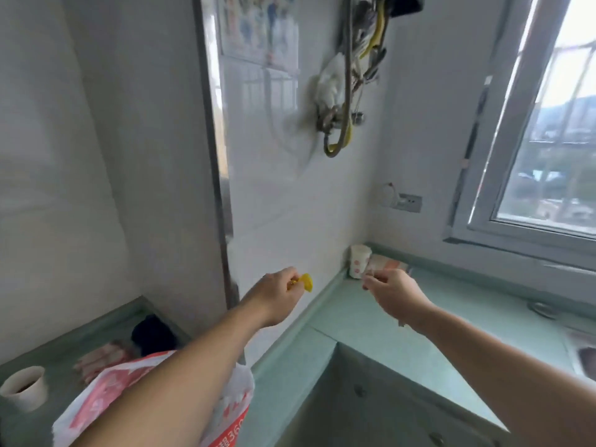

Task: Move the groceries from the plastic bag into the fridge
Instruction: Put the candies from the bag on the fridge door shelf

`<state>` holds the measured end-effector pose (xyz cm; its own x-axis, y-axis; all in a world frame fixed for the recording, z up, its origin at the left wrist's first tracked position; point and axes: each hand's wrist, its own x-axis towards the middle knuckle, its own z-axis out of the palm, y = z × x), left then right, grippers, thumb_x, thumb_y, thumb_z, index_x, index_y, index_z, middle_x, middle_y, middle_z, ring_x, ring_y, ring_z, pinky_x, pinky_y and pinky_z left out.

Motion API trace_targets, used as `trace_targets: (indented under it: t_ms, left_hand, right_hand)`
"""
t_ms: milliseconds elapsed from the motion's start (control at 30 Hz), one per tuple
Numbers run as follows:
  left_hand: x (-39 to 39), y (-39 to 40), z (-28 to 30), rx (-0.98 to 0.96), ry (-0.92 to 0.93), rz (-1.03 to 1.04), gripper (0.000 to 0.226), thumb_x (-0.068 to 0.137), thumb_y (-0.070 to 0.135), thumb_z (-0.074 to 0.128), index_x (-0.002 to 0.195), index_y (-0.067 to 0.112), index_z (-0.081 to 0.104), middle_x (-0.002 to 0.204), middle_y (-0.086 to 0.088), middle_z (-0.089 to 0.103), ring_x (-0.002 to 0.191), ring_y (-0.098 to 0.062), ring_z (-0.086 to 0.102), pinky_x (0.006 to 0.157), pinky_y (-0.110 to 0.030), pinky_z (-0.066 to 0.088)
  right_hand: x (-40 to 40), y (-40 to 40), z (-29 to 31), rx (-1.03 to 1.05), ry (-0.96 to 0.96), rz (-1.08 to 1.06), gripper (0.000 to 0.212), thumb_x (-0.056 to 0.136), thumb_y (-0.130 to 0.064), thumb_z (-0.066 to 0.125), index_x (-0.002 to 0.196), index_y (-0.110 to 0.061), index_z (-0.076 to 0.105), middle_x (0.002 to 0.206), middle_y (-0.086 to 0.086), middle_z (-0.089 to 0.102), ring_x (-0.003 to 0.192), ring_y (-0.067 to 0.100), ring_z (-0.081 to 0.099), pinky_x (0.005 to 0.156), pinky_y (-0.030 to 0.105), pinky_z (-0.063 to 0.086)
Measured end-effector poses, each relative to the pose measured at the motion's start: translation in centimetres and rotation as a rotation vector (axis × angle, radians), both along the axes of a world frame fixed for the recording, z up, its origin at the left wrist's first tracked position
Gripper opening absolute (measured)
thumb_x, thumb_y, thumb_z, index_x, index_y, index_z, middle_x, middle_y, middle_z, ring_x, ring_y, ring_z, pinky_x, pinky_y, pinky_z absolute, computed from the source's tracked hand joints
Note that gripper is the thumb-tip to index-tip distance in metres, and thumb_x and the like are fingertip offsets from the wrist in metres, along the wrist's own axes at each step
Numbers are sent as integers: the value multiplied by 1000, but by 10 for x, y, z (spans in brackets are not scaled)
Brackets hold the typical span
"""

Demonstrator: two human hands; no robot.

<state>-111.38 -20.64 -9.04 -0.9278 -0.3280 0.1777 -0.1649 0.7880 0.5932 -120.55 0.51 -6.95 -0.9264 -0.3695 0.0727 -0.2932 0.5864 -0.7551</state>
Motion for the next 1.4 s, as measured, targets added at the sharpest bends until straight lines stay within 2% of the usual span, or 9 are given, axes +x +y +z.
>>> trace_targets:
  t_ms: [200, 267, 467, 533, 833, 967, 1067, 1233, 1400]
  left_hand:
    - [-52, 122, 45, -52, 65, -190, 29, 93, 37, 50, 69, 21, 49, 78, -10, 61, 77, -30, 55, 64, -35, 40]
    - [-69, 170, 57, -73, 92, -262, 23, 93, 36, 51, 80, 19, 58, 83, -11, 64, 83, -31, 58, 68, -34, 42]
    - [-103, 308, 77, -42, 147, -456, 26, 90, 42, 51, 82, 18, 58, 64, 0, 57, 69, -27, 54, 64, -35, 45]
    - [-113, 349, 80, -60, 132, -527, 24, 92, 39, 51, 82, 18, 59, 62, 4, 52, 67, -23, 49, 62, -32, 39]
    - [-165, 540, 65, -17, 141, -923, 23, 92, 44, 51, 82, 26, 60, 70, 3, 56, 68, -21, 52, 66, -32, 44]
    - [-177, 631, 56, 38, 130, -1149, 23, 92, 44, 52, 80, 27, 61, 72, 0, 62, 70, -23, 56, 66, -32, 46]
    - [-176, 697, 54, 71, 120, -1328, 22, 92, 40, 53, 84, 24, 65, 70, 1, 62, 69, -24, 58, 63, -30, 45]
    - [-134, 792, 46, 7, 130, -1700, 20, 90, 34, 51, 91, 18, 63, 82, -4, 65, 74, -25, 60, 64, -34, 46]
    - [-25, 848, 52, 78, 126, -2098, 19, 93, 28, 42, 87, 19, 57, 83, -10, 65, 80, -30, 58, 63, -31, 36]
  right_hand:
    - [-11, 128, 33, -83, 59, -152, 27, 91, -30, 52, 79, -12, 67, 64, 3, 57, 41, 16, 42, 33, 20, 34]
    - [-15, 177, 43, -118, 51, -206, 27, 91, -27, 51, 79, -8, 65, 64, 4, 58, 38, 17, 43, 34, 20, 35]
    - [-20, 315, 53, -86, 191, -382, 35, 91, -28, 54, 60, -11, 59, 49, -5, 57, 35, 11, 41, 40, 21, 37]
    - [-12, 355, 56, -29, 252, -445, 37, 92, -29, 55, 59, -12, 59, 47, -6, 54, 42, 9, 45, 45, 23, 36]
    - [30, 519, 47, 73, 291, -860, 30, 91, -34, 56, 73, -11, 61, 68, 2, 63, 71, 22, 59, 66, 35, 45]
    - [61, 579, 45, 127, 240, -1074, 26, 94, -34, 52, 72, -22, 55, 71, -5, 59, 73, 18, 56, 59, 28, 42]
    - [93, 612, 50, 151, 233, -1275, 17, 95, -36, 50, 92, -23, 61, 83, -3, 61, 79, 16, 55, 62, 25, 38]
    - [171, 641, 42, 150, 183, -1633, 34, 92, -33, 51, 63, -17, 45, 62, -4, 51, 65, 19, 51, 59, 31, 37]
    - [281, 625, 39, 134, 156, -1992, 39, 96, -37, 46, 67, -11, 46, 65, 9, 57, 59, 20, 45, 54, 30, 31]
